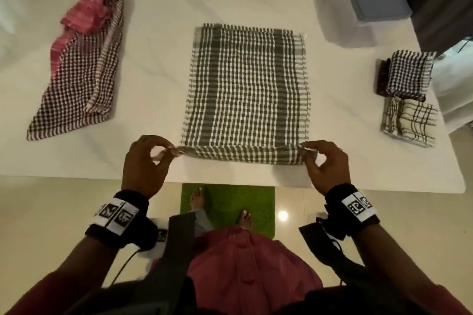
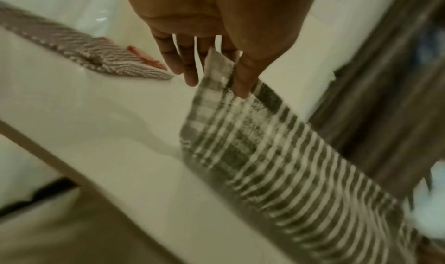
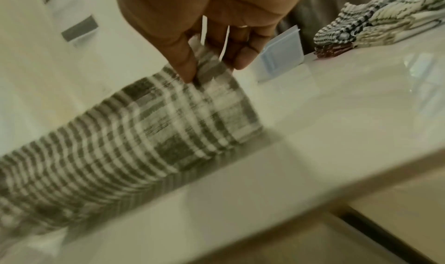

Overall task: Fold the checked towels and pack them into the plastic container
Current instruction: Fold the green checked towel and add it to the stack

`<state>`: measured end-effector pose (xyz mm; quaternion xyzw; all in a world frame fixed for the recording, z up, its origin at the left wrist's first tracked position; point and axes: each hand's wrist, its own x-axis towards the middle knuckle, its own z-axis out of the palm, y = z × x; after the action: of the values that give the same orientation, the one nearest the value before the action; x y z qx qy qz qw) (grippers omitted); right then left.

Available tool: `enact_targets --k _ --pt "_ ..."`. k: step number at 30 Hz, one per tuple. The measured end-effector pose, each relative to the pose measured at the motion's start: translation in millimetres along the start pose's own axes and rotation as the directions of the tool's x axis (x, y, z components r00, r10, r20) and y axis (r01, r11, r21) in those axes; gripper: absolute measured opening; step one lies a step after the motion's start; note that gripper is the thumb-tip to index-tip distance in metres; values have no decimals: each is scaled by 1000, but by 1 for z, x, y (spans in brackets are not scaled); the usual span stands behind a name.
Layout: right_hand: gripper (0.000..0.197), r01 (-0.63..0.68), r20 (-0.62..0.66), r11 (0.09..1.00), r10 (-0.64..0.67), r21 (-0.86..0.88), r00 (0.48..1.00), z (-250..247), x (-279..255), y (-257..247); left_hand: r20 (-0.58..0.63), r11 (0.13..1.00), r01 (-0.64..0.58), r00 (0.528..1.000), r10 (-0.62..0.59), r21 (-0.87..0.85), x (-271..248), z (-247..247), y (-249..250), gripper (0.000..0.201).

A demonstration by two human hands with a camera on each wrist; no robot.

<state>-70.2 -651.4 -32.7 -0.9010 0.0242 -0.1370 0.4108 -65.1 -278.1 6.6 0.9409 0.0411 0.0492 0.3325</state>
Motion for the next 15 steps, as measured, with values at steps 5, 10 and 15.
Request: enact_targets --k 5,10,15 --pt "7 -191 -44 936 213 294 976 8 77 -7 -8 821 323 929 -370 -471 66 1 11 17" --pt "7 -269 -127 864 351 426 928 19 132 -4 215 486 427 876 -432 -762 129 15 20 22" --pt "10 -262 -190 887 352 381 917 22 184 -1 128 672 342 929 -348 -656 208 27 29 35"
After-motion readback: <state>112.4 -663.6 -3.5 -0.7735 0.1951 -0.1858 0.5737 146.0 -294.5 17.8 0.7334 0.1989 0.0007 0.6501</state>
